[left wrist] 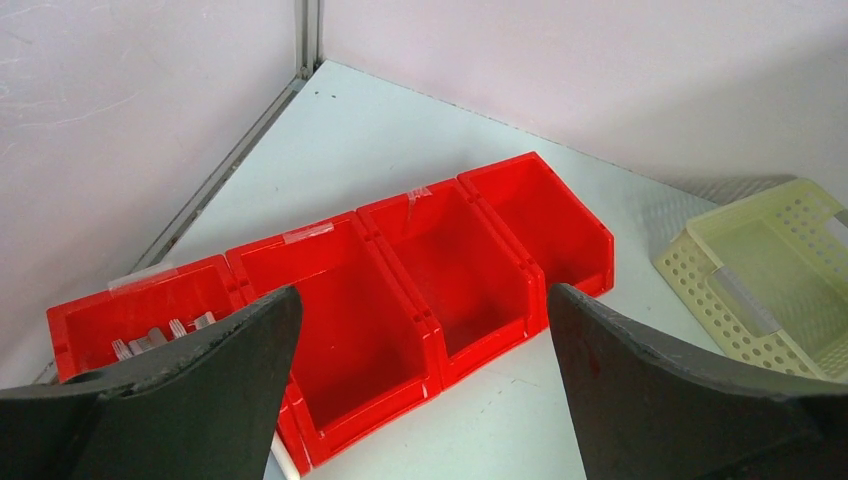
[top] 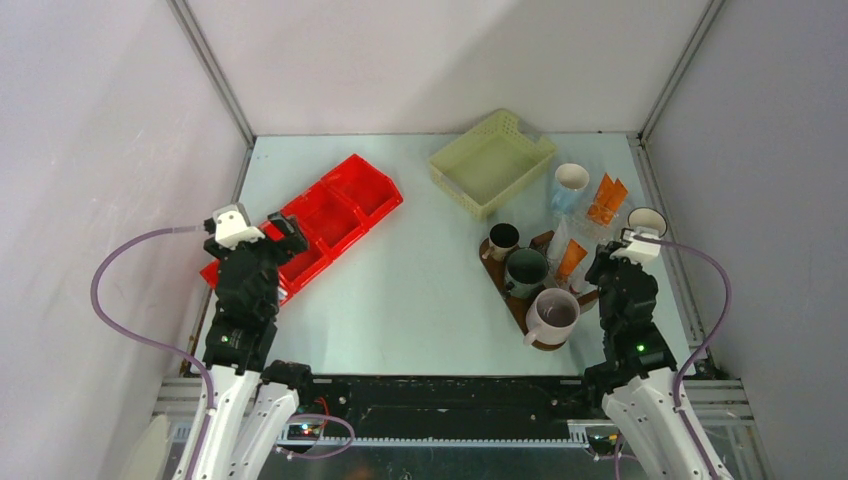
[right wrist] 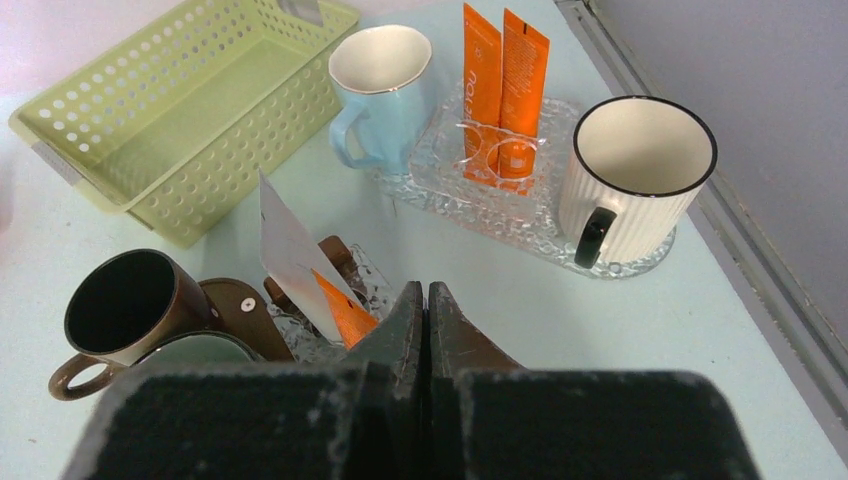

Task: Prepare toiletry sets of a toothbrush and toothpaste on the tray
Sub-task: Place the toothpaste in the toothpaste holder.

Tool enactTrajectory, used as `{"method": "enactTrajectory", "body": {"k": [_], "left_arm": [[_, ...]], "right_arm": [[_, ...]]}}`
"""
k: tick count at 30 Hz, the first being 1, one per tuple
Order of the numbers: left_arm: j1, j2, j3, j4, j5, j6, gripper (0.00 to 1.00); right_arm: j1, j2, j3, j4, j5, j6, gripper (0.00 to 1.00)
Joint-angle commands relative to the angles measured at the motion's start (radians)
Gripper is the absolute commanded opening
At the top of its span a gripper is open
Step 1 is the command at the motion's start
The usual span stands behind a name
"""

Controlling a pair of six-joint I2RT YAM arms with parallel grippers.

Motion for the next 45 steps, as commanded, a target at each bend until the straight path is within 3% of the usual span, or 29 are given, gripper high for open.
{"method": "enactTrajectory", "body": {"k": [1, 31, 45], "left_arm": [[0.016, -0.013, -0.011, 0.035, 0.022, -0.007, 1.00], [0.033, -0.019, -0.015, 0.037, 0.033, -0.008, 1.00], [0.033, 0.028, 0.003, -0.013, 0.009, -0.044, 1.00]], "right_arm": [[-0.002, 0.021, 0.015, 0.033, -0.001, 0.020, 0.00], [-0.003, 0.026, 0.015, 0.019, -0.033, 0.027, 0.22], [-0.003, -0.081, 0.116, -0.021, -0.025, -0.011, 0.68]]}}
